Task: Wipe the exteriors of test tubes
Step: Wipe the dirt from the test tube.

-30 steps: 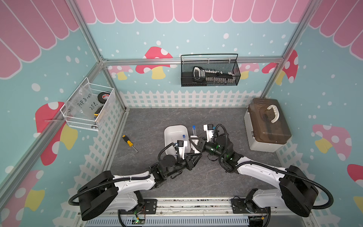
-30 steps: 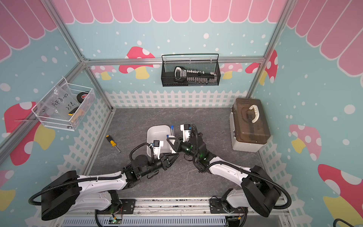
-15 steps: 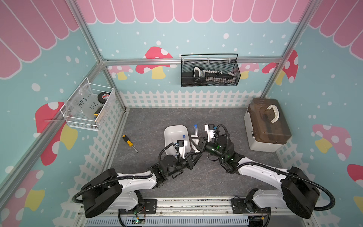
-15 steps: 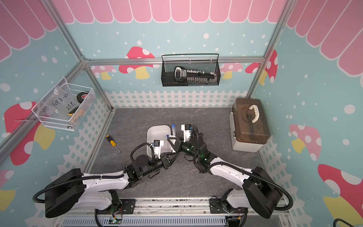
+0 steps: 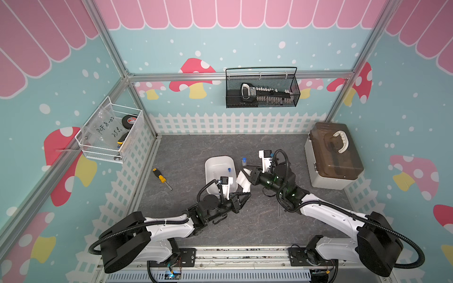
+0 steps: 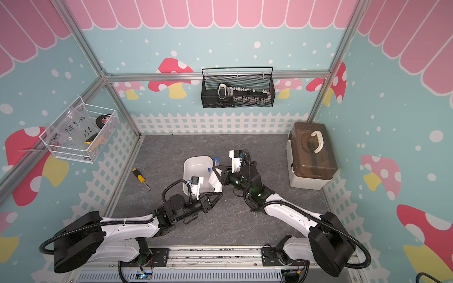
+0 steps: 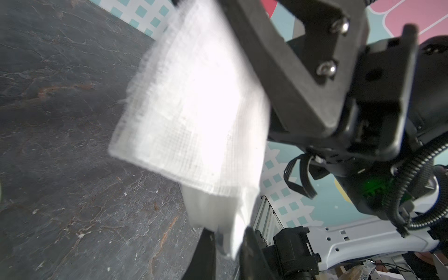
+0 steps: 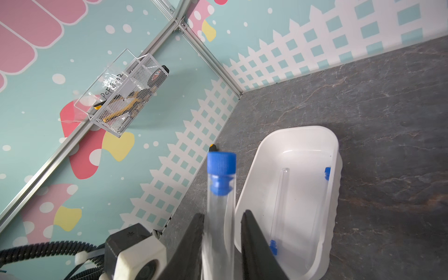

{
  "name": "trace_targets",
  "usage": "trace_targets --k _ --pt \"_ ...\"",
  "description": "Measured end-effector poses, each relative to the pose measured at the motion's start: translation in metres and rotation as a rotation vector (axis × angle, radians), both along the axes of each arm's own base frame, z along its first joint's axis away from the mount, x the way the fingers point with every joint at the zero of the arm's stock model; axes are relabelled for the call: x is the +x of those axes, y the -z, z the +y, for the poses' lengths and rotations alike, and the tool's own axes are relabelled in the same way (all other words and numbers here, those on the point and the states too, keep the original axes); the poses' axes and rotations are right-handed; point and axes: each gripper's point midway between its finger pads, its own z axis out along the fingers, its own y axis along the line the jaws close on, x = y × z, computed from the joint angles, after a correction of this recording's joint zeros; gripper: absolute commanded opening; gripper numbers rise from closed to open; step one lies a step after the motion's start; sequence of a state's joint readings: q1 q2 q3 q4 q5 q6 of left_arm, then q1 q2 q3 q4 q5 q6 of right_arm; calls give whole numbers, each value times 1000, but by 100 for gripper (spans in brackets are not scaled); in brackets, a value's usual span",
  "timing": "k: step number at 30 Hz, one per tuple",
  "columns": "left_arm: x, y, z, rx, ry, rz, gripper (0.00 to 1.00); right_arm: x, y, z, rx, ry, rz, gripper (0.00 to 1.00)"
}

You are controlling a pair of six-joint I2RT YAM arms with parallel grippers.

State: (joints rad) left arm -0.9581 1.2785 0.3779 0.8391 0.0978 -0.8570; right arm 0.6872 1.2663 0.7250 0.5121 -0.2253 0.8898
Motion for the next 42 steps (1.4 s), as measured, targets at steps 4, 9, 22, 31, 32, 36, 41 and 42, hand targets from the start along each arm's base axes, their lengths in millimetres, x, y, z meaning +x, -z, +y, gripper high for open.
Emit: trace_targets --k 4,9,22,31,32,36,41,42 --pt "-1 -2 1 -2 4 -1 6 4 -9 2 -2 -8 -24 26" --pt "-2 1 2 8 4 6 6 2 -8 5 -13 -32 -22 30" --pt "-2 0 8 16 -14 9 6 -9 27 -9 -163 -19 74 60" --pt "0 5 17 40 -57 12 6 -17 -19 -25 -191 15 2 63" --pt "1 6 17 42 -59 13 6 -18 -24 -26 -187 15 -4 63" --pt "1 9 19 63 -65 10 6 -26 -26 -28 -182 -3 9 62" --pt "1 9 23 88 -75 -5 6 -44 8 -23 -192 -54 98 62" --pt "1 8 24 91 -75 -9 6 -48 18 -21 -198 -66 121 62"
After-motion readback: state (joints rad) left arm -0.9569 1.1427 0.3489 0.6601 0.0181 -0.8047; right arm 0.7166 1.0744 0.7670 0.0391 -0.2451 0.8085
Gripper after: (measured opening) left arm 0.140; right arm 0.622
